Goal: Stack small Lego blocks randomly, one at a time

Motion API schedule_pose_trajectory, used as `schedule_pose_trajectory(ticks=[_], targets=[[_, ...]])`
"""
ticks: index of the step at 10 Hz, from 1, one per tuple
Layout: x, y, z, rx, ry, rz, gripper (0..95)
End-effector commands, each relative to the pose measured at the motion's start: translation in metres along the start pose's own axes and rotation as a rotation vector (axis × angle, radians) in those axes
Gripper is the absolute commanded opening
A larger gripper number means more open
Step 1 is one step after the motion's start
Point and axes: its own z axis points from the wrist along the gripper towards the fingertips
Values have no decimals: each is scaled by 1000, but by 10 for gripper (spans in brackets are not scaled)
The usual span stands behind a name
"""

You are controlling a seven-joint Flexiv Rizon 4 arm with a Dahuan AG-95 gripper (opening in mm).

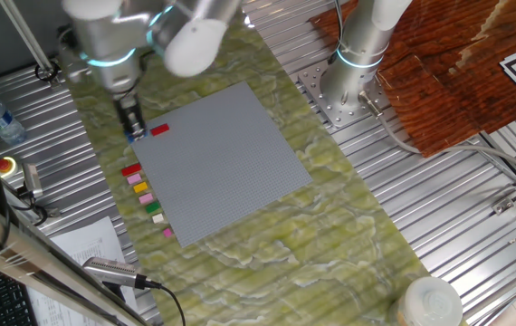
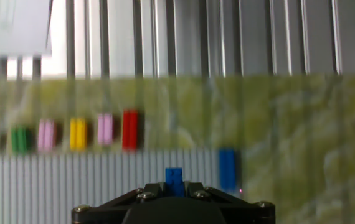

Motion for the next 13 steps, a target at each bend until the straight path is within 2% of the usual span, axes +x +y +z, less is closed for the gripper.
schedule_pose_trajectory(ticks=[1, 3, 7, 10, 12, 13], targets=[[30, -3, 1, 1, -7, -20, 0], [51, -3, 9, 2, -8, -18, 0], [74, 12, 23, 3, -7, -5, 0], [78, 12, 27, 5, 26, -21, 0], [80, 12, 31, 7, 25, -23, 0], [82, 11, 38, 12, 27, -28, 0]])
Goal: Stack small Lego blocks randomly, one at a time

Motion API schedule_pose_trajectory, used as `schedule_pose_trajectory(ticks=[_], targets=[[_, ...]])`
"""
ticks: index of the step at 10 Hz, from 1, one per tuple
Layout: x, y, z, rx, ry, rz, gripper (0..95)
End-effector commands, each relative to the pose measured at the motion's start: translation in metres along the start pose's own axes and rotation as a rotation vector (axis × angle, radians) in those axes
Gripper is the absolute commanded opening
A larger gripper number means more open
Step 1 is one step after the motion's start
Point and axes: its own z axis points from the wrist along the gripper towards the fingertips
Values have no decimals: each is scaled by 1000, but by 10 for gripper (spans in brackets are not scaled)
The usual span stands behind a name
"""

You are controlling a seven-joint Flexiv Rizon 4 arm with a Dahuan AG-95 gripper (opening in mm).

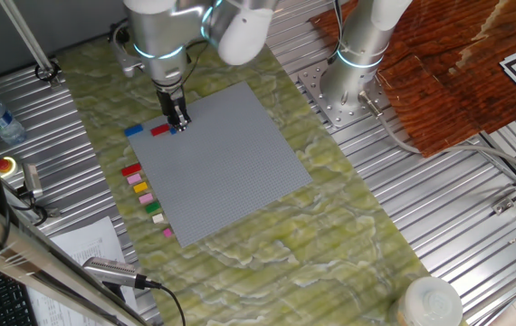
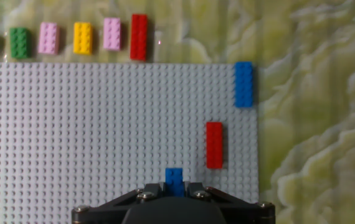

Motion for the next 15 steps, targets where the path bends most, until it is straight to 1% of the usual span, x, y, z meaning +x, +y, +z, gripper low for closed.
schedule_pose_trajectory(ticks=[1, 5, 10, 11, 12, 15], targets=[[2, 0, 4, 7, 0, -3, 0], [3, -1, 4, 8, 1, -6, 0], [3, -1, 4, 7, -6, -19, 0], [3, -1, 4, 6, 1, -15, 0], [4, -1, 4, 6, 0, -13, 0], [4, -1, 4, 8, -37, -2, 0]])
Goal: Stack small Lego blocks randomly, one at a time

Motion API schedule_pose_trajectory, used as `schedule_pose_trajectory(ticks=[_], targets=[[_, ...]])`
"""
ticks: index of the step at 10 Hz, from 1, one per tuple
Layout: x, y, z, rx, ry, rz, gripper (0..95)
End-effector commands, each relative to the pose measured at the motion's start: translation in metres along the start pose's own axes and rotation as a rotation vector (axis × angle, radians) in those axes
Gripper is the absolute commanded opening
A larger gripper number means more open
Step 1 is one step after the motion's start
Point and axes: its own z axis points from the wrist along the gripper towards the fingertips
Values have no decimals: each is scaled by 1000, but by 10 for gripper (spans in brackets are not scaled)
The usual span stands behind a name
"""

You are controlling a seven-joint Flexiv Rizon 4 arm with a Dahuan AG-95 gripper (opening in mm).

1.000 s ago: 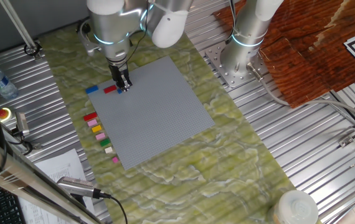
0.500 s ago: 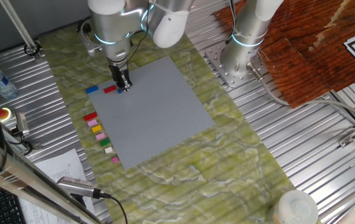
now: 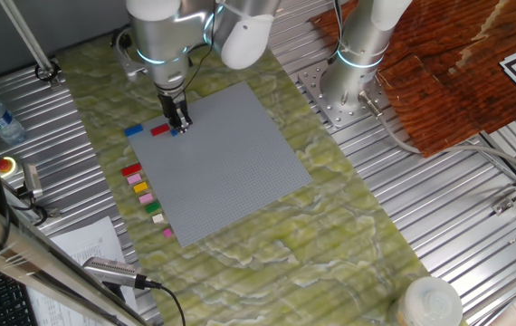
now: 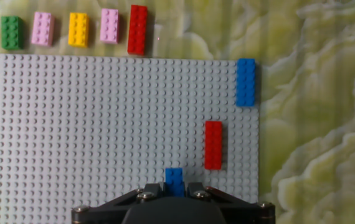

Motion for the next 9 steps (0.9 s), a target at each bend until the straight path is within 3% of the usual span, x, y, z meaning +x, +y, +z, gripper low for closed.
schedule_pose_trajectory(ticks=[1, 3, 7, 9], targets=[[1, -1, -1, 9, -6, 37, 0], [1, -1, -1, 10, -9, 27, 0], [28, -2, 2, 10, -21, 4, 0], [29, -3, 1, 9, -8, -10, 0]])
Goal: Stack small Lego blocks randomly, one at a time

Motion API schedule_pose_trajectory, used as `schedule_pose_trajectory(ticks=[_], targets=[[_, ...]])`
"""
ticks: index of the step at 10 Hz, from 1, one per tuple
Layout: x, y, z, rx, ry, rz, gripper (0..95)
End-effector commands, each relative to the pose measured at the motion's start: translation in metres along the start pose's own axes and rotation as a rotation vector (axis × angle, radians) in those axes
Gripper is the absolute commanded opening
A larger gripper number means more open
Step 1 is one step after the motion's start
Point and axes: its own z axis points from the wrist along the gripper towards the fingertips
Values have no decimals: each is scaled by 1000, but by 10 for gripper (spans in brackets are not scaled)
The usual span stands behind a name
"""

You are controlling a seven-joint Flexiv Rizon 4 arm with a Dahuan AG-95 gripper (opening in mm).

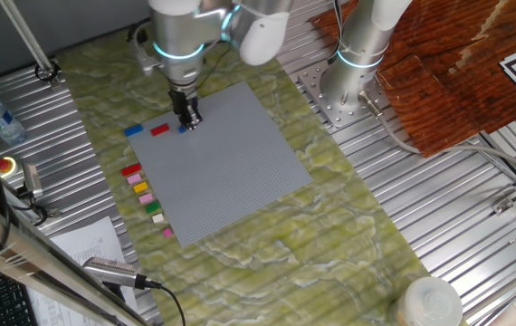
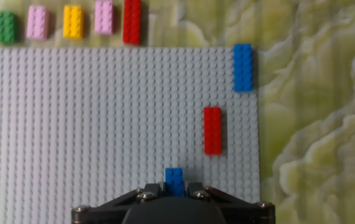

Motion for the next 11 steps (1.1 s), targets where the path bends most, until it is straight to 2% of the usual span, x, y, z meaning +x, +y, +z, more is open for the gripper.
schedule_pose_trajectory(ticks=[1, 2, 5, 11], targets=[[-2, 1, 2, -11, 19, -13, 0], [-2, 1, 2, -22, 22, -37, 0], [-2, 0, 4, -22, 33, -37, 0], [-2, -1, 11, -19, 35, -44, 0]])
